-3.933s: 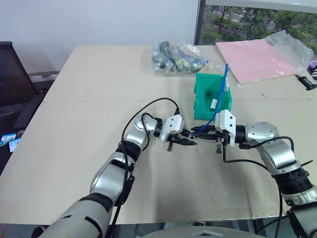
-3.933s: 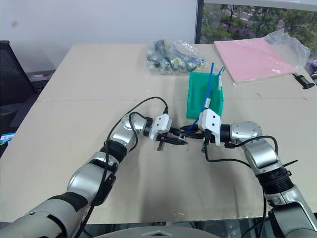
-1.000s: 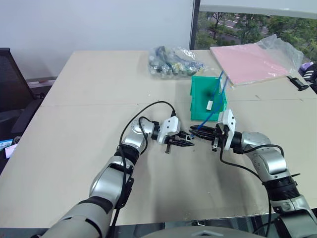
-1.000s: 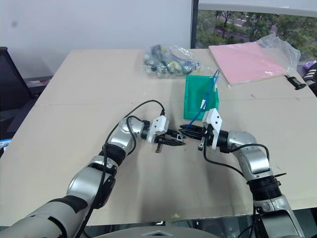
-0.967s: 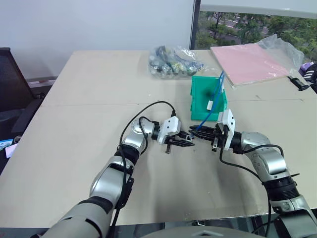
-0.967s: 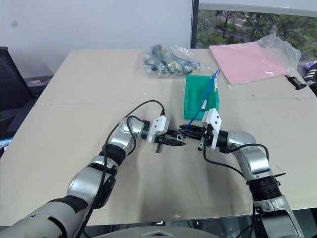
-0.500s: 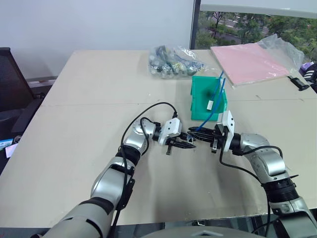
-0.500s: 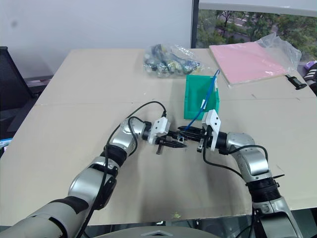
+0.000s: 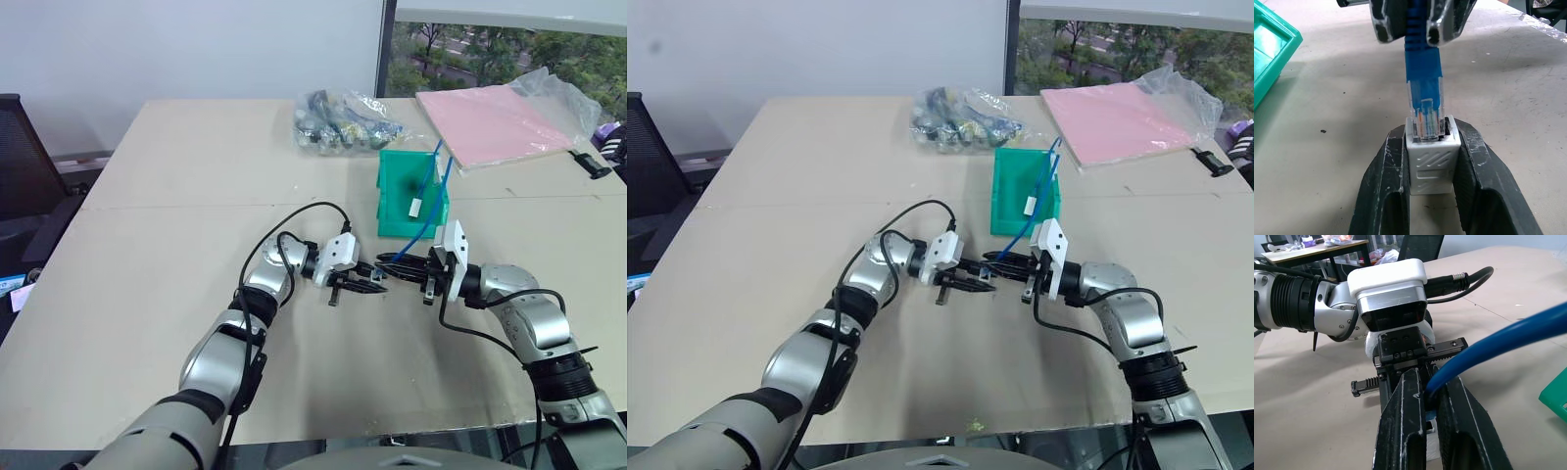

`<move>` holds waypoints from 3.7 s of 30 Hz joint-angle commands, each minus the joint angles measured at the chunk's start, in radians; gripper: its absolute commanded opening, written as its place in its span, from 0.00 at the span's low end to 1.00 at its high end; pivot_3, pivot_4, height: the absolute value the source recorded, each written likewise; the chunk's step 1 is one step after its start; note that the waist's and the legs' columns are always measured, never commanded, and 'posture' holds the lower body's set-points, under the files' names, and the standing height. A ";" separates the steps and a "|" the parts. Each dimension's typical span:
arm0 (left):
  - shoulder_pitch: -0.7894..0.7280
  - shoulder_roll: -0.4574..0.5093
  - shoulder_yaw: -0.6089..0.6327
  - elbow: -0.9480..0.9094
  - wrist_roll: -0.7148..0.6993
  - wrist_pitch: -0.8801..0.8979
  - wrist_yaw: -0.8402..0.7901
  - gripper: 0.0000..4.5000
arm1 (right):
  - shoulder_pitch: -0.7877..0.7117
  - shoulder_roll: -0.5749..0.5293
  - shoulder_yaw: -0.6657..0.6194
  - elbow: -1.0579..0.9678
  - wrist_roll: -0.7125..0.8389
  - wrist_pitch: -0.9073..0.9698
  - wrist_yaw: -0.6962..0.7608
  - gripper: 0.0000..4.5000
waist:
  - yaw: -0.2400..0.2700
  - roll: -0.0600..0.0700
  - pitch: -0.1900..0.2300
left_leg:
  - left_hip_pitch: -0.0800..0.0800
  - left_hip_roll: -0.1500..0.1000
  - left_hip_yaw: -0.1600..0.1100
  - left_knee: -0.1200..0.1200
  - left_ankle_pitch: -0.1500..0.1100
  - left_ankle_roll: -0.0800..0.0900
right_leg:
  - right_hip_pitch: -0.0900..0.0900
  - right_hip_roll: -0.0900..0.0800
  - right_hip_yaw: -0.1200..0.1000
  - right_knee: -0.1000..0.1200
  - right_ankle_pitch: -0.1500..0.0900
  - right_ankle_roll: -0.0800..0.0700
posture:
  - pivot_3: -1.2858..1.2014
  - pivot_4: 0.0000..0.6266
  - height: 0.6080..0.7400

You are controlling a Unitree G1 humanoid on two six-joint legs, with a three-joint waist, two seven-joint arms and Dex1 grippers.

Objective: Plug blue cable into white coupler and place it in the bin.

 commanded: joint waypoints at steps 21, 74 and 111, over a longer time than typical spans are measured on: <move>0.040 -0.014 -0.036 -0.009 0.032 0.036 -0.016 0.13 | 0.022 0.008 0.048 -0.043 -0.083 -0.033 -0.042 0.00 | -0.002 0.000 0.000 | 0.000 0.000 0.000 0.000 0.000 0.000 | 0.000 0.000 0.000 0.000 0.000 0.000 | 0.52 0.24 0.91; 0.312 0.057 0.134 -1.090 -0.051 0.802 0.598 0.98 | -0.550 -0.110 -0.115 0.248 0.071 0.498 -0.146 0.00 | -0.004 0.006 0.016 | 0.000 0.001 -0.003 0.000 0.000 0.000 | -0.006 0.000 0.005 0.010 0.000 0.000 | 0.52 0.24 0.91; 0.813 0.059 0.360 -1.686 -0.201 1.069 1.036 1.00 | 0.215 -0.184 -0.349 -0.019 0.088 -0.005 -0.002 0.97 | -0.005 0.007 0.025 | 0.003 0.002 0.006 -0.012 0.000 -0.001 | -0.006 0.000 0.015 -0.004 0.002 0.003 | 0.52 0.24 0.91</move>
